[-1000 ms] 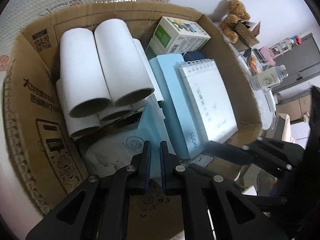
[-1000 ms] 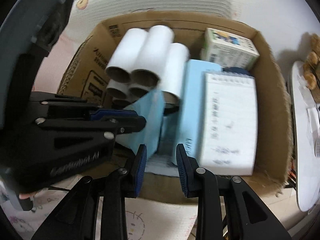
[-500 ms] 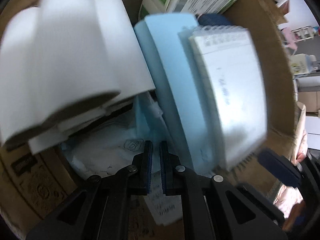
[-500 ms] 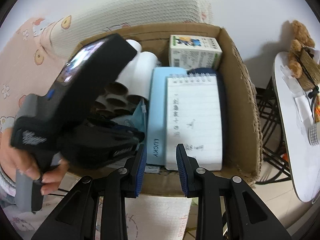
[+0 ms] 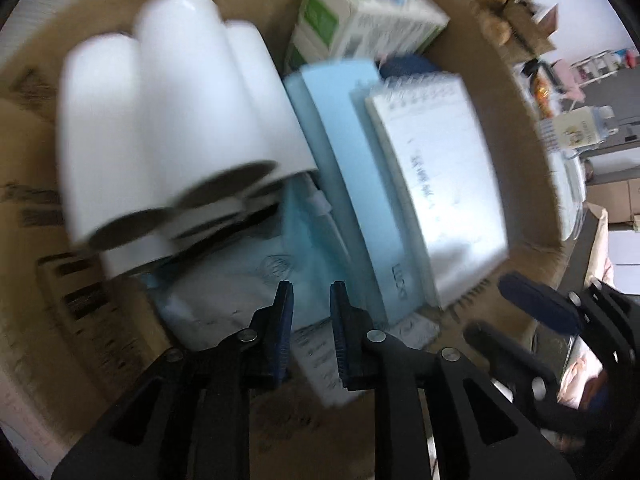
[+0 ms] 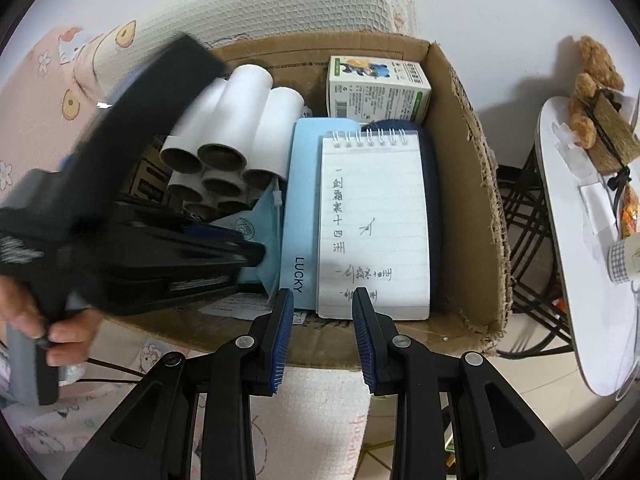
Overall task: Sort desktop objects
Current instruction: 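Withdraw the left gripper up and out of the box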
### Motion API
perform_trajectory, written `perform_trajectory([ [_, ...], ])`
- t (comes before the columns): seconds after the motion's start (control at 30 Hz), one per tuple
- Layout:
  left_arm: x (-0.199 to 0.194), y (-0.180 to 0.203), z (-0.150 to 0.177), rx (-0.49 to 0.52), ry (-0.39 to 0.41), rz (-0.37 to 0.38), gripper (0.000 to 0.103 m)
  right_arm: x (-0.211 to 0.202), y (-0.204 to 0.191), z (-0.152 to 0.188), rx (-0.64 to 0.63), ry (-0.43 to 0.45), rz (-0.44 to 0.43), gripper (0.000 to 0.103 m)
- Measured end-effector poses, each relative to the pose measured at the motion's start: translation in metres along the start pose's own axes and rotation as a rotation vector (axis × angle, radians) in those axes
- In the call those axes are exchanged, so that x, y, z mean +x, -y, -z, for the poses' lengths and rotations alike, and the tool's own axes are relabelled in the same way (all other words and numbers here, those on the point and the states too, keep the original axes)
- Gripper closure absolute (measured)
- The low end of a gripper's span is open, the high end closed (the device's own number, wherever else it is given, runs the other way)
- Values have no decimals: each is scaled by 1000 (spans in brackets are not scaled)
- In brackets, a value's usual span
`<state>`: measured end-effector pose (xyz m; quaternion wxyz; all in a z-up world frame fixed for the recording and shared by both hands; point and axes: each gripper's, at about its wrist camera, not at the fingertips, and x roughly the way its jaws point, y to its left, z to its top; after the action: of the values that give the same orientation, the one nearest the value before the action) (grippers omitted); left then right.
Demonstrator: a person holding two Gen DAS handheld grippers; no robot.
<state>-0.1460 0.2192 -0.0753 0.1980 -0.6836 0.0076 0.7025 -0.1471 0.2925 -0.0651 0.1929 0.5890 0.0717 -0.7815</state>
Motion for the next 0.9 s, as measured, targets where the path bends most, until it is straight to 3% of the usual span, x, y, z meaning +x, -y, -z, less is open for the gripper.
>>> perform_trajectory([
  [0.2, -54, -20, 24, -20, 157, 123, 82, -8, -16, -7, -41, -13, -7, 77],
  [0.3, -76, -27, 28, 7, 257, 136, 93, 7, -24, -15, -41, -34, -81, 77],
  [0.43, -94, -36, 30, 26, 354, 101, 94, 23, -36, -28, 1, -46, -183, 77],
  [0.7, -93, -72, 36, 23, 390, 109, 94, 72, -54, -57, 9, -143, -97, 81],
  [0.8, -95, -81, 42, 35, 403, 143, 94, 97, -55, -58, 69, -263, -130, 81],
  [0.9, -98, -86, 47, 55, 421, 143, 94, 112, -58, -59, 78, -321, -91, 81],
])
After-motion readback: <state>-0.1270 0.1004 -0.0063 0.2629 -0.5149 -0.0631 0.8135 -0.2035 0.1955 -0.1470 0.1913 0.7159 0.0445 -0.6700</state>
